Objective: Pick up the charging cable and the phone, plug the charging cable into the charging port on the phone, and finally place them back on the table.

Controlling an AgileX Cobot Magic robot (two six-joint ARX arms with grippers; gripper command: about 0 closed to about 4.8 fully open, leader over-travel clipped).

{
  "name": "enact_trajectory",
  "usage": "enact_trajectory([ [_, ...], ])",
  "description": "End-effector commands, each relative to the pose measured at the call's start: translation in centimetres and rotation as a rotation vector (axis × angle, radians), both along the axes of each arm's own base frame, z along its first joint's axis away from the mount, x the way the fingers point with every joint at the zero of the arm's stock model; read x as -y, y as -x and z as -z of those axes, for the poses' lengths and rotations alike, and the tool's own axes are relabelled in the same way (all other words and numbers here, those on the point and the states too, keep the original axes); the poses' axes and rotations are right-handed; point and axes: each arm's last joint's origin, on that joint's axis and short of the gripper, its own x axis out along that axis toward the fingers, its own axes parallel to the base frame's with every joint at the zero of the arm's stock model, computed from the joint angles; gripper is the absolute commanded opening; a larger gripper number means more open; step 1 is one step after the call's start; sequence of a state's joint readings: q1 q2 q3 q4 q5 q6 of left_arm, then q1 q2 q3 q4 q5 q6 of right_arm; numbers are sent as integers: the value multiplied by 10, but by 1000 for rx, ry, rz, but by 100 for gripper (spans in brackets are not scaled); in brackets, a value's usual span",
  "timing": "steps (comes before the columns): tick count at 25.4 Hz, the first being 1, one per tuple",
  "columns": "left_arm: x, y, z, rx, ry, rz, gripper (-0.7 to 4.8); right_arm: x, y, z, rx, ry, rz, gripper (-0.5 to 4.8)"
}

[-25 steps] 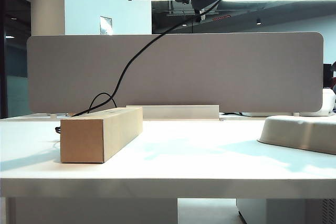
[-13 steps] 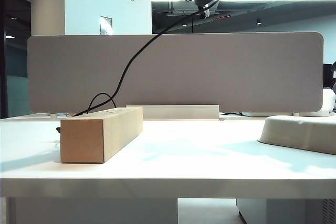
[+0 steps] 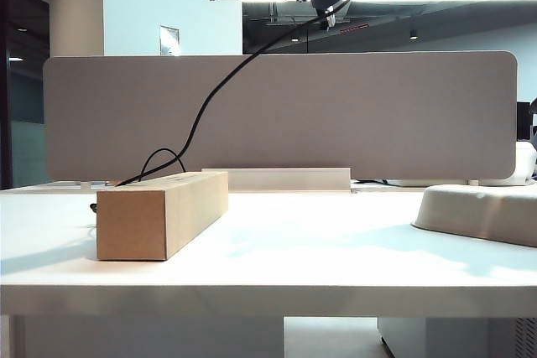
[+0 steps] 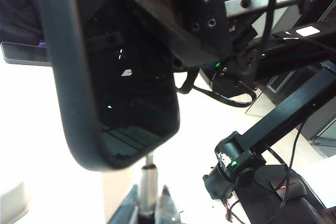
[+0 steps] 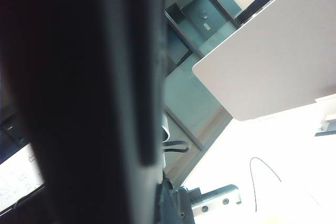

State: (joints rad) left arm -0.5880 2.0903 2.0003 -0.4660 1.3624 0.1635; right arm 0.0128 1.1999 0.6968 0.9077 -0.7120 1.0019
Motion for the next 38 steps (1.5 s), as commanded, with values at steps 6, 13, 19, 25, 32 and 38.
enact_trajectory([
  [6, 2, 0, -10, -3, 35, 24, -6, 0, 2, -7, 45, 4, -8, -6],
  [13, 4, 1, -12, -3, 40, 26, -6, -1, 1, -5, 30, 16, -22, -6],
  [19, 5, 0, -16, 1, 48, 20, -6, -4, 2, -5, 31, 18, -43, -6],
  [25, 6, -2, -11, -17, 38, 20, -6, -6, 2, -5, 32, 15, -42, -6],
  [32, 5, -3, -11, -18, 37, 17, -6, -6, 2, -5, 32, 18, -43, -6],
  [38, 4, -5, -12, -9, 44, 13, -6, -6, 2, -5, 25, 21, -48, -6],
])
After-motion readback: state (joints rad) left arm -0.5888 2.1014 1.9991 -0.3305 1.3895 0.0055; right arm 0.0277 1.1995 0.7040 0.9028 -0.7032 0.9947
